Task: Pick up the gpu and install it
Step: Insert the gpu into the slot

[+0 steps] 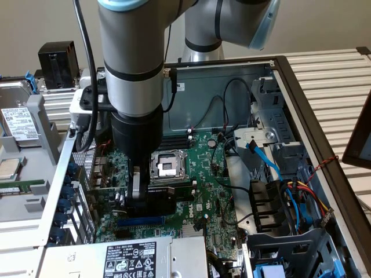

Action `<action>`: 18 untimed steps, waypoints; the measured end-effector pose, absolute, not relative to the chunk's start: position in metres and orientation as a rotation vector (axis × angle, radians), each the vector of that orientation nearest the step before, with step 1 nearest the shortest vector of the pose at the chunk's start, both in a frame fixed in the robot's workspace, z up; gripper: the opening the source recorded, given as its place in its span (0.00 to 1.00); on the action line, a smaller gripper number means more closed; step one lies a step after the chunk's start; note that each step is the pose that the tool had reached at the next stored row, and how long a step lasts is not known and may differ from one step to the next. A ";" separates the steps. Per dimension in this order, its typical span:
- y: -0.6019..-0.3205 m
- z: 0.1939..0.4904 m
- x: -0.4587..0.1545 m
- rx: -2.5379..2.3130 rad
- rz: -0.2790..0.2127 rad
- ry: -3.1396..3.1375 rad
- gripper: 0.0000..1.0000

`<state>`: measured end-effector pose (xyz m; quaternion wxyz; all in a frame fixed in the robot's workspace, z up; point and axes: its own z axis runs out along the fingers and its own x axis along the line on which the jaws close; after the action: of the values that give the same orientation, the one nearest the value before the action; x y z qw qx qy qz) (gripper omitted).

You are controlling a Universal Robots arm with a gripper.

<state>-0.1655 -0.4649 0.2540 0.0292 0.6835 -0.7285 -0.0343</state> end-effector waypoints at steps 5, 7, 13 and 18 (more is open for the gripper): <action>-0.465 0.253 -0.167 2.109 -0.103 -2.248 0.27; -0.464 0.253 -0.168 2.110 -0.102 -2.248 0.27; -0.464 0.252 -0.168 2.110 -0.099 -2.248 0.27; -0.464 0.252 -0.168 2.109 -0.098 -2.248 0.27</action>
<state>-0.1681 -0.4639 0.2517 0.0289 0.6836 -0.7286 -0.0317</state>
